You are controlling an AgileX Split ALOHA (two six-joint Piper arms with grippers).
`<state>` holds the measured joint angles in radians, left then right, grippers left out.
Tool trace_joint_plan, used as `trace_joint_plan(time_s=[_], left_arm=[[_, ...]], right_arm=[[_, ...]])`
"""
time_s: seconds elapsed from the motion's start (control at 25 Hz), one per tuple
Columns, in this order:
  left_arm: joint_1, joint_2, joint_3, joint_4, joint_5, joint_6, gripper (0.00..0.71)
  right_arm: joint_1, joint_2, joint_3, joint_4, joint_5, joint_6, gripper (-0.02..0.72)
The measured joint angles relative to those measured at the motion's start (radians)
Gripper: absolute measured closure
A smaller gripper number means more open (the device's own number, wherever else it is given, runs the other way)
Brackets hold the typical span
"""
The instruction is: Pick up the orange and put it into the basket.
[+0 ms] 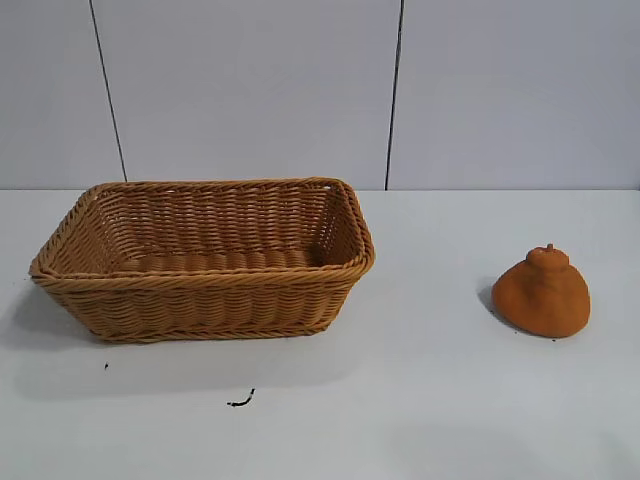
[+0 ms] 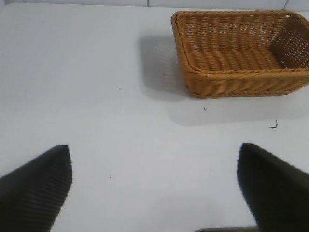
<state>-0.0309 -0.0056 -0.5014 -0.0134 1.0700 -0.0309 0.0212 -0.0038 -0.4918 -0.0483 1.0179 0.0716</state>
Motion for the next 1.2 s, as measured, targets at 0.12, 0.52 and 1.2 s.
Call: trace_joint_plan(time_s=[0.12,0.52,1.2], left_arm=[[0.0,0.0,0.0,0.0,0.0,0.0,0.044],[0.0,0.0,0.0,0.0,0.0,0.0,0.044],[0.0,0.0,0.0,0.0,0.0,0.0,0.044]], right_arm=[[0.0,0.0,0.0,0.0,0.0,0.0,0.073],[0.0,0.059,-0.053,-0.015,0.004,0.001,0.073],[0.001,1.238,-0.625,0.02,-0.003,-0.008,0.073]])
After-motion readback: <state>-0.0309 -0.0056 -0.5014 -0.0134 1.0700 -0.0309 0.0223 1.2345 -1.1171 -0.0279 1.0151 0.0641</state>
